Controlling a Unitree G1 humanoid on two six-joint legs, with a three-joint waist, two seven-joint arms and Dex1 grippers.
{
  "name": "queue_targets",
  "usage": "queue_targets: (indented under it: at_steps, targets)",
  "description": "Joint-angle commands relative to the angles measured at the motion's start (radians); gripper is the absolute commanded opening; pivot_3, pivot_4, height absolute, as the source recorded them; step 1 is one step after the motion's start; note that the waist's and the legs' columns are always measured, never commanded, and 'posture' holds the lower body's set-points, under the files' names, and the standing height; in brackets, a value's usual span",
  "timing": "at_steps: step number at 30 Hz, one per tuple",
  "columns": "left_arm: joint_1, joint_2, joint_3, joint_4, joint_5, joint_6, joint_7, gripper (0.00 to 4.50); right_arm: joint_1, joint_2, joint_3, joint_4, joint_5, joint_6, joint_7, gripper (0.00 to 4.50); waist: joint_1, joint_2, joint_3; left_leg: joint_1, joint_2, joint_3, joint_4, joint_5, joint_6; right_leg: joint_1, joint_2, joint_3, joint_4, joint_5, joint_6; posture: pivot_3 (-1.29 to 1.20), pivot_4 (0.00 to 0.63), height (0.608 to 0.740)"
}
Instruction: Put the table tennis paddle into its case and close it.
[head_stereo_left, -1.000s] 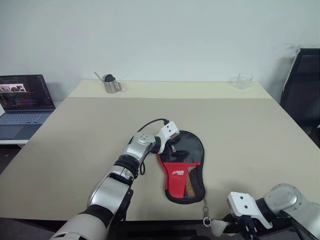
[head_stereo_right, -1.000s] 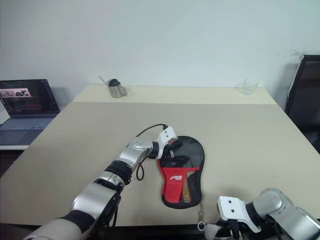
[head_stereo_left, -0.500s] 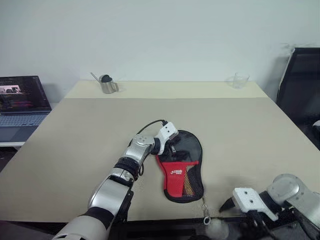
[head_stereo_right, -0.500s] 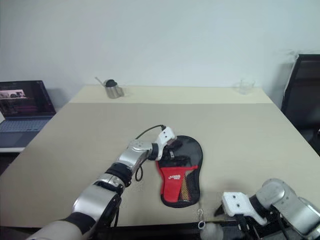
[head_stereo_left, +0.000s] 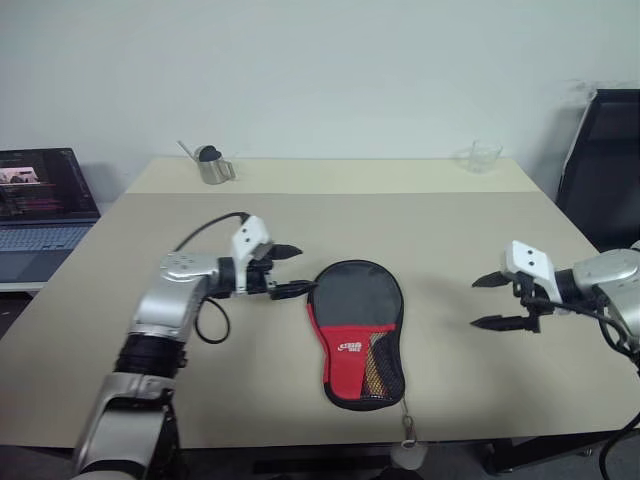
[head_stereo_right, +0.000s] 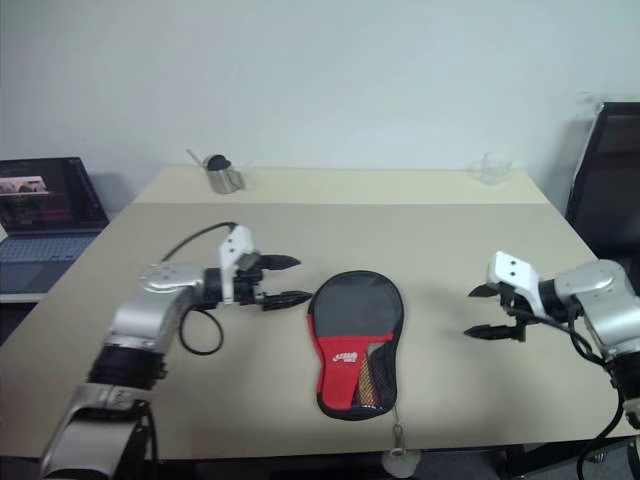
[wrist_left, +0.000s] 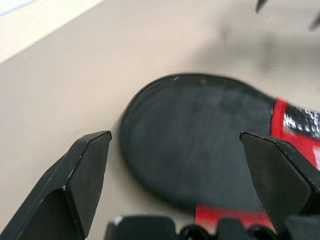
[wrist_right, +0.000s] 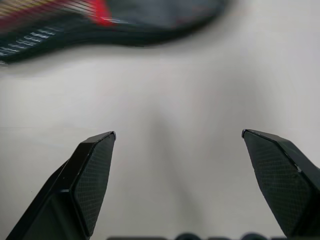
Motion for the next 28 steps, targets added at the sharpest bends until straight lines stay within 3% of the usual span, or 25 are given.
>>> queue_targets:
  at_steps: [1,11,20,28]
  targets:
    - [0.043,0.059,0.074,-0.126,-0.073,0.076,0.006,4.5,-0.064,0.0,-0.006,0.123,-0.053,-0.075,-0.005,4.48,0.002,0.0,0.0,0.0,0.0,0.0,0.0,0.0,0.0,0.0,0.0,0.0,0.0,0.0,0.0,0.0,0.15,0.74]
    - [0.196,0.201,0.169,-0.281,-0.187,0.199,0.005,4.5,-0.168,-0.013,-0.019,0.286,-0.079,-0.159,0.081,4.48,0.001,0.002,0.002,0.0,-0.001,0.001,0.001,0.0,0.0,0.0,-0.004,0.0,0.0,-0.001,0.001,0.0,0.15,0.74]
    - [0.228,0.322,0.267,-0.291,-0.28,0.245,-0.031,4.5,-0.139,0.056,0.0,0.143,-0.07,-0.144,0.079,4.48,-0.005,0.004,0.002,0.0,-0.001,0.0,0.0,0.0,0.0,-0.001,-0.003,0.001,0.001,-0.001,0.001,0.0,0.15,0.74]
    - [0.372,0.348,0.344,-0.417,-0.321,0.305,0.036,4.5,-0.137,0.128,-0.008,0.083,-0.062,-0.103,0.079,4.48,0.0,0.004,0.003,-0.001,0.0,0.0,0.001,0.0,0.0,-0.002,-0.005,0.001,0.002,-0.001,0.001,0.0,0.15,0.74]
